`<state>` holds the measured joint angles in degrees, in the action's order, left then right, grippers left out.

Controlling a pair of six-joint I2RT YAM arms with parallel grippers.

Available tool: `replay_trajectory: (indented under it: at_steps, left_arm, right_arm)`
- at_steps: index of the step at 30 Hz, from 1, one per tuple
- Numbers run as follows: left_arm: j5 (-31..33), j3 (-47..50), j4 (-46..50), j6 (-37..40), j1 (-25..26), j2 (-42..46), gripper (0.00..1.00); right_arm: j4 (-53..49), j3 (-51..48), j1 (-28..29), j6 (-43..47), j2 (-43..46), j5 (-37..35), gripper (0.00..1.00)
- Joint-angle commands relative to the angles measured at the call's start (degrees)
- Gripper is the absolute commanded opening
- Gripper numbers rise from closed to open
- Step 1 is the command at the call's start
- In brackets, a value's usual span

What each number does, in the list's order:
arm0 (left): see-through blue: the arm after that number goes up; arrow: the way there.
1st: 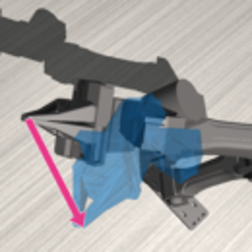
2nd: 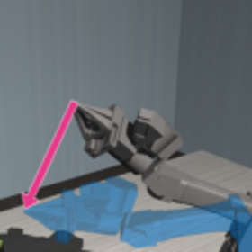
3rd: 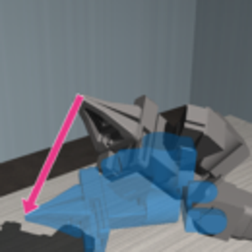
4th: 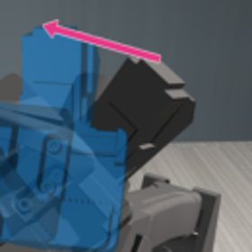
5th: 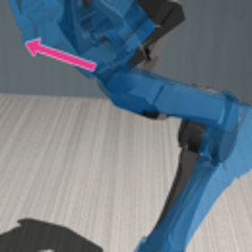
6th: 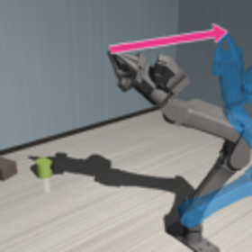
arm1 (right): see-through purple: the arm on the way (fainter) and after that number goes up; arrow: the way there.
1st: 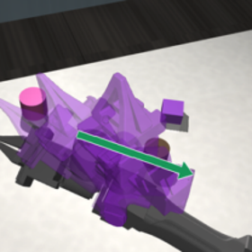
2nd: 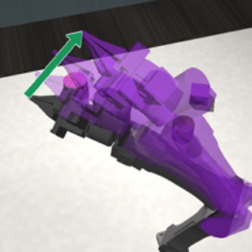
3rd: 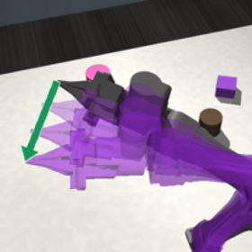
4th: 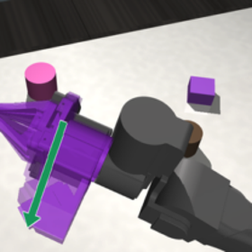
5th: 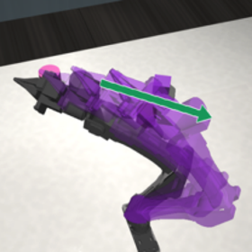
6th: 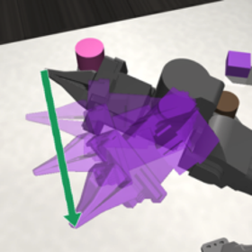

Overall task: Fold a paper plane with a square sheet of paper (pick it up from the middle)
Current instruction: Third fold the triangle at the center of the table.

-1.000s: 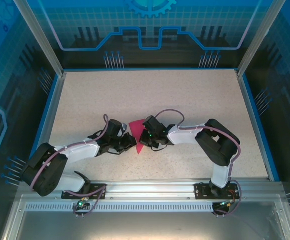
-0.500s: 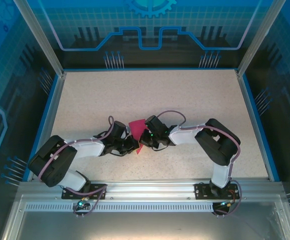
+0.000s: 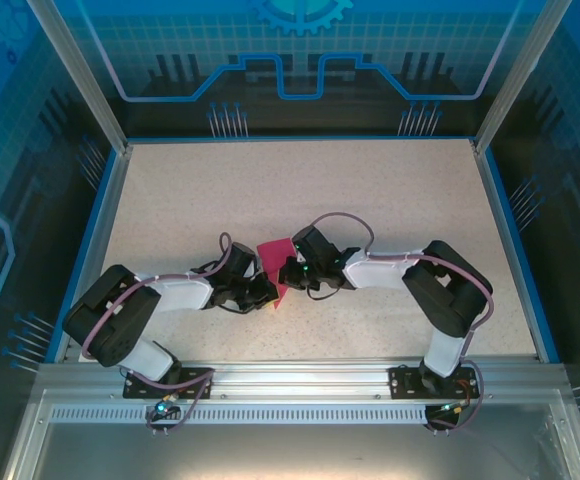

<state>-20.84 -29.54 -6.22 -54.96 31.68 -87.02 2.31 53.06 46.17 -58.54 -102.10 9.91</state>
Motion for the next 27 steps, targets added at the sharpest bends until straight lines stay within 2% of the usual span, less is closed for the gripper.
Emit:
replay_trajectory:
  at_steps: [1, 9, 18, 27]
  left_arm:
    - [1.8, -0.6, 4.9, 1.7, 0.4, -0.7, 0.05]
    - [1.5, -1.1, 5.0, 1.8, 0.3, -0.1, 0.05]
    - [0.5, -2.3, 2.2, 1.1, 0.7, 1.1, 0.06]
    - [1.2, -3.7, -0.1, 0.5, 0.7, 0.8, 0.14]
  right_arm:
    - [-3.4, -0.2, -1.6, 4.8, 0.3, 0.8, 0.0]
    - [-6.4, 3.1, -3.4, 10.3, -2.9, 1.9, 0.0]
    - [-6.8, 4.4, -3.7, 11.2, -5.3, 2.1, 0.0]
    - [-7.1, 3.9, -3.7, 10.8, -5.1, 2.5, 0.0]
